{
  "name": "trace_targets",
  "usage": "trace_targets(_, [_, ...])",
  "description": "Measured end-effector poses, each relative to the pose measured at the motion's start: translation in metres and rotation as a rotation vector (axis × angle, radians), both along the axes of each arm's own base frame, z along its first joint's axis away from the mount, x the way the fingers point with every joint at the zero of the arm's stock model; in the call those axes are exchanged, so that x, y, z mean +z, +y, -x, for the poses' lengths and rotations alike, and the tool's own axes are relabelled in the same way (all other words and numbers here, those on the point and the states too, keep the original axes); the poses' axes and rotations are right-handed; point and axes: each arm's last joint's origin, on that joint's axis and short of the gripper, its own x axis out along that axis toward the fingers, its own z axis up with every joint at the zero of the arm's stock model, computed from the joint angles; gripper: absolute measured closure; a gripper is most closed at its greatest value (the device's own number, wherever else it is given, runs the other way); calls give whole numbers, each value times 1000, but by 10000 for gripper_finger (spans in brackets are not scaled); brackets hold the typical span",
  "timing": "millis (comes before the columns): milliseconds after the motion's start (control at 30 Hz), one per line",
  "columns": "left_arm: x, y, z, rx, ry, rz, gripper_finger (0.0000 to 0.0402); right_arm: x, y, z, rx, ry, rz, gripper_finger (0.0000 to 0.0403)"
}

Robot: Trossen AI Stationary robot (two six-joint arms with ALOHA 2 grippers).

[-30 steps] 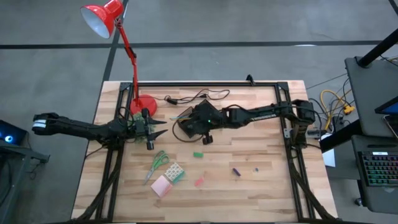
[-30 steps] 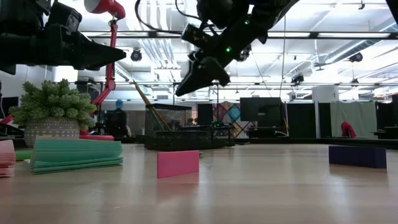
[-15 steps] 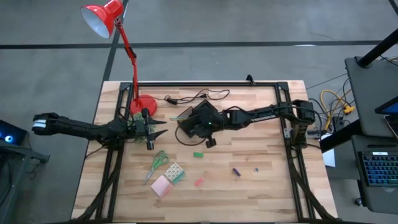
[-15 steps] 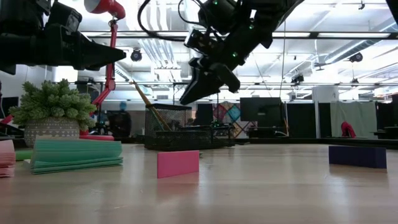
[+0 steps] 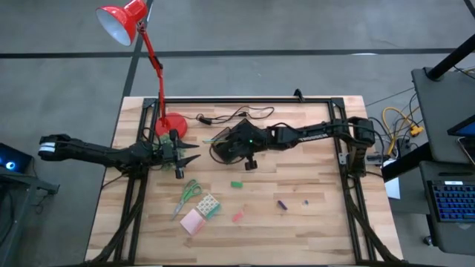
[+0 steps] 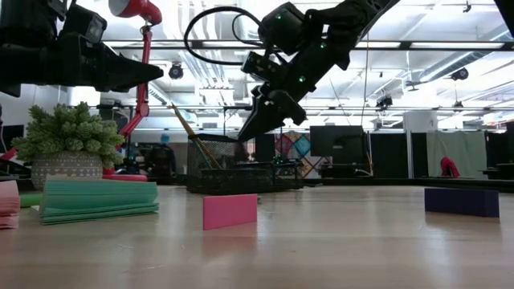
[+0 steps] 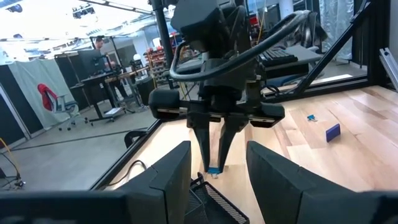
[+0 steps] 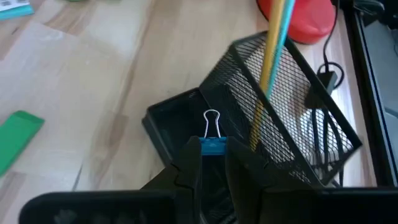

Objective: Pick and place office supplies into organizer
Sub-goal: Put the left blue binder clip into the black desk organizer

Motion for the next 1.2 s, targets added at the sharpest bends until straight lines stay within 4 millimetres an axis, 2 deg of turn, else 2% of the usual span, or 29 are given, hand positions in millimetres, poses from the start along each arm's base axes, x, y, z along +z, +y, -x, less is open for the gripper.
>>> trace_targets(267, [-1,0,-1,0,5,0,259,1,-9,0,-135,-37,-116,353])
trace_targets(667, [-1,0,-1,0,8,0,259,-1,-11,1,-166,-37,-142,353])
trace_targets(800, [-1,0,-1,1,7,0,259,-12,-13,-1,-226,-7,-86,353])
trace_targets(933, [-1,0,-1,1,6,0,259,-23,-14,-3,-212,31,-55,353])
trace_targets(1100, [-1,0,-1,1,8,0,259,-22,-14,-8,-216,13,-59,353])
trace_targets(1200, [-1,0,-1,1,10,0,259,-30,-15,-10,-217,41,-60,353])
